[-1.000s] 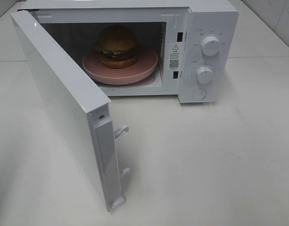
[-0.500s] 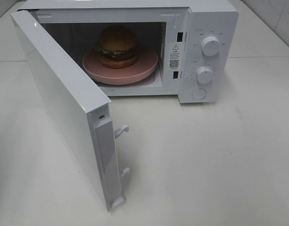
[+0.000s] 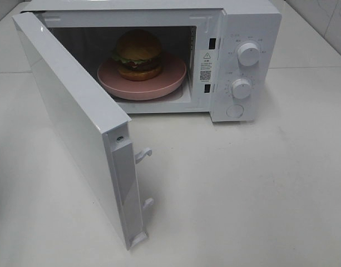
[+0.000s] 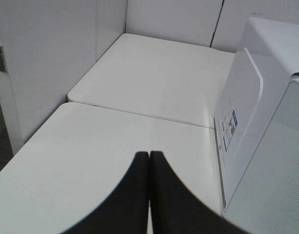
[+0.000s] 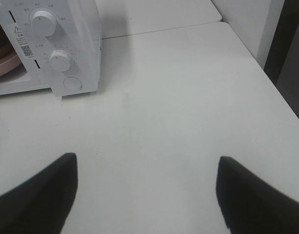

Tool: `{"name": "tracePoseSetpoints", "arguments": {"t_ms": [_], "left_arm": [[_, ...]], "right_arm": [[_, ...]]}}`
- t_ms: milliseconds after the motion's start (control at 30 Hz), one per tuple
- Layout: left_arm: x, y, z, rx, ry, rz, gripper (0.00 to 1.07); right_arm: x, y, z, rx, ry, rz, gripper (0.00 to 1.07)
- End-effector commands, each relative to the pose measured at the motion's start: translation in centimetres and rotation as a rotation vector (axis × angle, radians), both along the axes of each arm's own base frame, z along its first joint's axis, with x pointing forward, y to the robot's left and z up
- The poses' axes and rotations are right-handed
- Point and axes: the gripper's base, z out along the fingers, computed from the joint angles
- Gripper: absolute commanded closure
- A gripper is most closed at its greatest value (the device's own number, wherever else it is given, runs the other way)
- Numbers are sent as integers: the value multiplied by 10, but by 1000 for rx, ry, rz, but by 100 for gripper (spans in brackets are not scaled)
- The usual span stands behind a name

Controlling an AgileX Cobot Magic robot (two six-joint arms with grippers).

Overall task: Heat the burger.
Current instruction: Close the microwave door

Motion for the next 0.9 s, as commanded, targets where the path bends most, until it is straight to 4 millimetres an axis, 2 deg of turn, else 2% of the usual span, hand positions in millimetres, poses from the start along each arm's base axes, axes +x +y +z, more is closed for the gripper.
{"name": "tracePoseSetpoints", "arguments": {"t_ms": [33, 367, 567, 700, 733, 900], "left_arm": [[8, -6, -5, 42, 0, -82, 107], [27, -22, -21, 59, -15, -278, 107], [40, -25, -25, 47, -11, -307, 107], [48, -37, -26, 56, -2, -364, 107], [53, -49, -30, 59, 15, -412, 107], [60, -66, -41, 52, 49, -460, 107]], "right_arm": [[-4, 0, -1, -11, -26, 1, 31], [-4, 0, -1, -11, -26, 1, 31], [-4, 0, -1, -11, -26, 1, 31], [-4, 0, -1, -11, -26, 1, 31], [-4, 0, -1, -11, -26, 1, 31], [-4, 0, -1, -11, -26, 1, 31]]}}
